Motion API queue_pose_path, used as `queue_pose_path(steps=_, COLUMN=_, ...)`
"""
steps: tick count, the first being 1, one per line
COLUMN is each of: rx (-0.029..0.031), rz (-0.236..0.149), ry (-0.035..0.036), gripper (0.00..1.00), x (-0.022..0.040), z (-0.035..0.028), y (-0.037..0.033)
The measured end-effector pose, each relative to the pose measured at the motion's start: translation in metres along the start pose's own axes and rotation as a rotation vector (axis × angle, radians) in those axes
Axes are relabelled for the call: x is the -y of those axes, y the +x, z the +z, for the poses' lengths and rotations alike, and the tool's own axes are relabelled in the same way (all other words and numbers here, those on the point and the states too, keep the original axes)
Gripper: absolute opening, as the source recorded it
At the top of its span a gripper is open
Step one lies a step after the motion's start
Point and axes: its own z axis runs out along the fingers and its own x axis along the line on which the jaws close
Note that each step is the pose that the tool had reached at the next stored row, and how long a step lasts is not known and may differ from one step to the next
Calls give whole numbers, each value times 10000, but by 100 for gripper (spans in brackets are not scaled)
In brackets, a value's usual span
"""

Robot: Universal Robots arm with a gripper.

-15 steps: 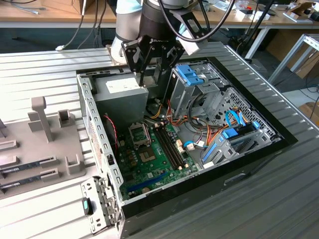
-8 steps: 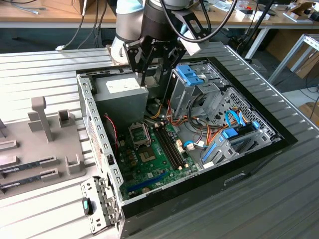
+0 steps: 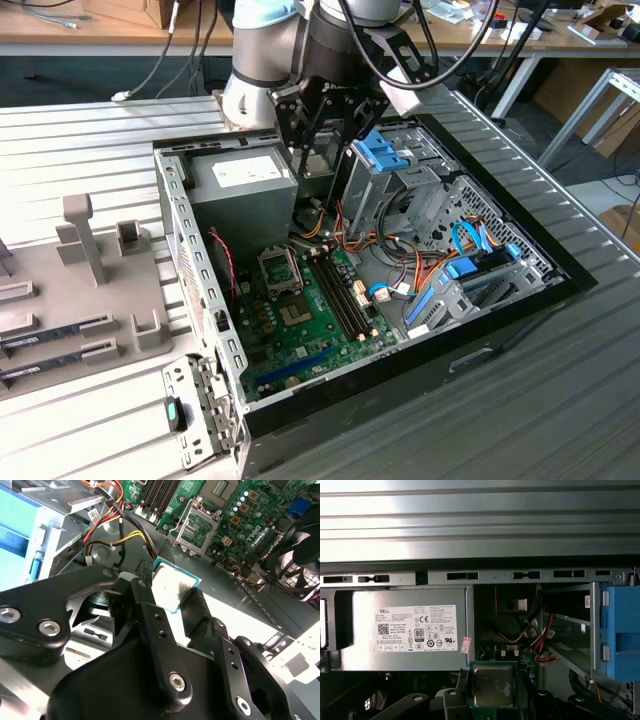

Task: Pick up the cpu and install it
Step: 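Pick up the cpu and move it towards the insertion slot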

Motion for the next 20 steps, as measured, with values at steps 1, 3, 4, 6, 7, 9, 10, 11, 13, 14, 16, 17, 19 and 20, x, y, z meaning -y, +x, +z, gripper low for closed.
queue_pose_path(steps=1, rx=-1, rz=-1, ry=1, gripper=47, x=0, z=2, y=-10)
queue_pose_path(steps=3, rx=0, rz=0, ry=0, gripper=47, x=1, z=6, y=-27)
queue_pose_path(steps=4, rx=0, rz=-1, ry=1, gripper=47, x=2, z=6, y=-32)
queue_pose_path(steps=6, rx=0, rz=0, ry=0, gripper=47, x=3, z=11, y=-52)
queue_pose_path(steps=7, rx=0, rz=0, ry=0, gripper=47, x=3, z=12, y=-59)
queue_pose_path(steps=9, rx=-1, rz=0, ry=1, gripper=47, x=4, z=15, y=-71)
queue_pose_path(steps=10, rx=0, rz=0, ry=1, gripper=47, x=4, z=16, y=-77)
queue_pose_path(steps=11, rx=-1, rz=0, ry=1, gripper=47, x=5, z=17, y=-83)
queue_pose_path(steps=13, rx=-1, rz=0, ry=2, gripper=47, x=6, z=19, y=-94)
queue_pose_path(steps=14, rx=-1, rz=0, ry=1, gripper=47, x=8, z=21, y=-99)
queue_pose_path(steps=16, rx=-1, rz=0, ry=1, gripper=47, x=10, z=24, y=-111)
queue_pose_path(steps=17, rx=0, rz=0, ry=1, gripper=47, x=11, z=25, y=-115)
queue_pose_path(steps=19, rx=-1, rz=-1, ry=1, gripper=47, x=14, z=29, y=-129)
queue_pose_path(steps=20, rx=-1, rz=-1, ry=1, gripper=47, x=16, z=31, y=-134)
